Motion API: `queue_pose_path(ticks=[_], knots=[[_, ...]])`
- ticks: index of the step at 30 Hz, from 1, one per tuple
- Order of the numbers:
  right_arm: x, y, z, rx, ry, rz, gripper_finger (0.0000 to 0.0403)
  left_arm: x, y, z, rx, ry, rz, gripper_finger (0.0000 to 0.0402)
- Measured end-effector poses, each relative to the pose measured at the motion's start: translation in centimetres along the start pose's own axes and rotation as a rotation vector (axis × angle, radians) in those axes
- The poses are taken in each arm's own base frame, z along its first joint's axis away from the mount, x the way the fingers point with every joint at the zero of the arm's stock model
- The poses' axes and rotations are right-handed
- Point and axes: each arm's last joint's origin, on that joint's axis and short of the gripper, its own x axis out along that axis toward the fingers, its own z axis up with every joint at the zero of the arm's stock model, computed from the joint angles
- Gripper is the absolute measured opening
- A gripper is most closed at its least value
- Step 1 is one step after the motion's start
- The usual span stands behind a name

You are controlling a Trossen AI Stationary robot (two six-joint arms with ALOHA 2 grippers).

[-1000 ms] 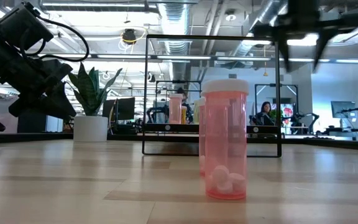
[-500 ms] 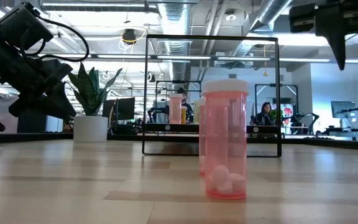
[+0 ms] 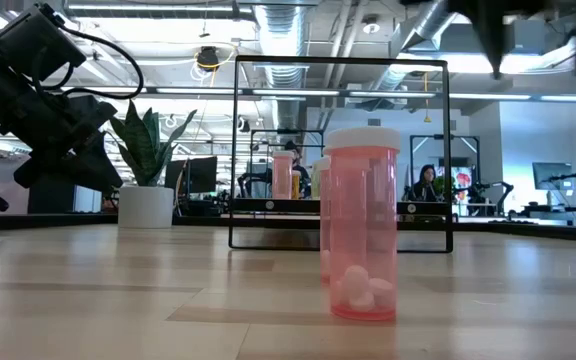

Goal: Pick and place medicine bottles onto shelf by color
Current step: Put the top pink pill bottle on the shelf aligned with the other pink pill bottle

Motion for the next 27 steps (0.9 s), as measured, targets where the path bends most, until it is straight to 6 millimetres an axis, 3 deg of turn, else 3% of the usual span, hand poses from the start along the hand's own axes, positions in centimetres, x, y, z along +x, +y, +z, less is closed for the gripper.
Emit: queue_pose_path(ticks=[5, 10, 19, 22, 27], knots=[[-0.4, 2.3, -2.4, -0.115, -0.049, 0.044, 0.0223, 0.0, 0.0, 0.0, 0.0, 0.0, 0.0, 0.0091], [1.0, 4.5, -3.8, -0.194, -0.061, 0.043, 0.0223, 0.0, 0.0, 0.0, 0.0, 0.0, 0.0, 0.0091], [3.1, 8.7, -4.3, -0.306, 0.007, 0.047, 0.0196, 0.0, 0.0, 0.0, 0.0, 0.0, 0.0, 0.0091], [4.6, 9.6, -4.4, -0.33, 0.027, 0.014, 0.018, 0.0, 0.0, 0.0, 0.0, 0.0, 0.0, 0.0091], [5.3, 10.3, -4.7, -0.363, 0.058, 0.036, 0.0155, 0.0, 0.0, 0.0, 0.0, 0.0, 0.0, 0.0091]])
